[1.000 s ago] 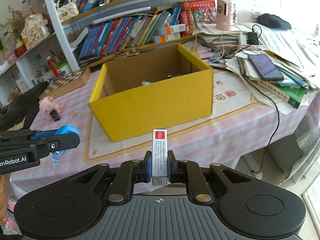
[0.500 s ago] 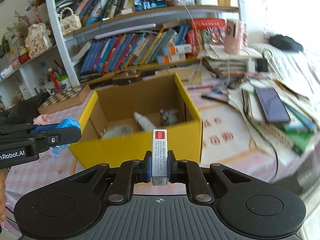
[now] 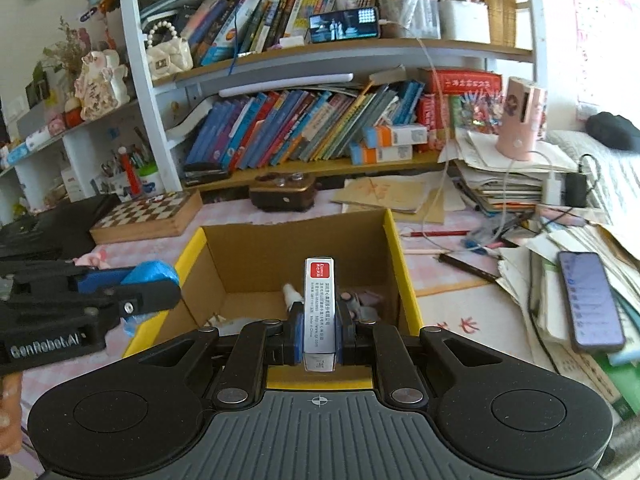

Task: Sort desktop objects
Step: 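Lower the eraser into the box and open the left tool while the right lowers the medicine box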

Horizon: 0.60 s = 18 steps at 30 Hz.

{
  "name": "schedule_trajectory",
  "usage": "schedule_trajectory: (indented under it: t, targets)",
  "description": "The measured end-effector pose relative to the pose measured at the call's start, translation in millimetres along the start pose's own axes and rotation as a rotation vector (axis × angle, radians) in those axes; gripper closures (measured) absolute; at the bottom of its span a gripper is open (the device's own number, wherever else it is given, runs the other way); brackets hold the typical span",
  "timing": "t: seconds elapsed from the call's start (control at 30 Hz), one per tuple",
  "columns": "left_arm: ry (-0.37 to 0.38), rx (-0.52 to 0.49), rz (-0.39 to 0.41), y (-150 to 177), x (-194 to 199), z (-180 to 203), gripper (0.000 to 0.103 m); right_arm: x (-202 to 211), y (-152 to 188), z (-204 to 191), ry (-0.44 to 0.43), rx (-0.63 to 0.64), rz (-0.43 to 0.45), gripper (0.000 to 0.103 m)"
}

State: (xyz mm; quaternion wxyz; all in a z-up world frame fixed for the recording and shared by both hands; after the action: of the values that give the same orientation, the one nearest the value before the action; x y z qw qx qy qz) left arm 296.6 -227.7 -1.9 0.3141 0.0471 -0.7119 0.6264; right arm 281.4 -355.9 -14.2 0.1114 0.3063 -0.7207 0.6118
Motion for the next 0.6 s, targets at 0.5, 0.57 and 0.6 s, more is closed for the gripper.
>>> schedule_trajectory:
  t: [0.5,0.57,0.6]
  targets:
    - [-0.061,-0.115,-0.118,26.1,-64.7,6.1,0.078,-83.5,-2.5,7.2,-0.065,0.138,-0.158,0.089]
    - [-0.064,-0.138,-0.143,32.6,-72.3,8.9,0.078,-94.5,2.3,8.7,-0.072,0.169,-0.201,0.089]
    - [-0.065,-0.151,-0.155,36.0,-75.8,10.2,0.078,-98.6,5.3,9.2,-0.074,0.184,-0.221,0.089]
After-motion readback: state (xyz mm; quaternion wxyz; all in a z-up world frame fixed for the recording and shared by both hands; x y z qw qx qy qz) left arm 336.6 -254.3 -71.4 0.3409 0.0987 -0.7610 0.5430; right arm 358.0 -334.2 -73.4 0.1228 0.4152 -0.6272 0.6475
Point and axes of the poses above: each gripper's, at about its wrist camera, not at the fingertips, and x roughly against the way its jaws point, z to its right, y to its underside, the point moved 10 cm from there along -x, roughly the way its jaws point, and after that the axes turned 10 degrees about -y, right-handed, at the moved point
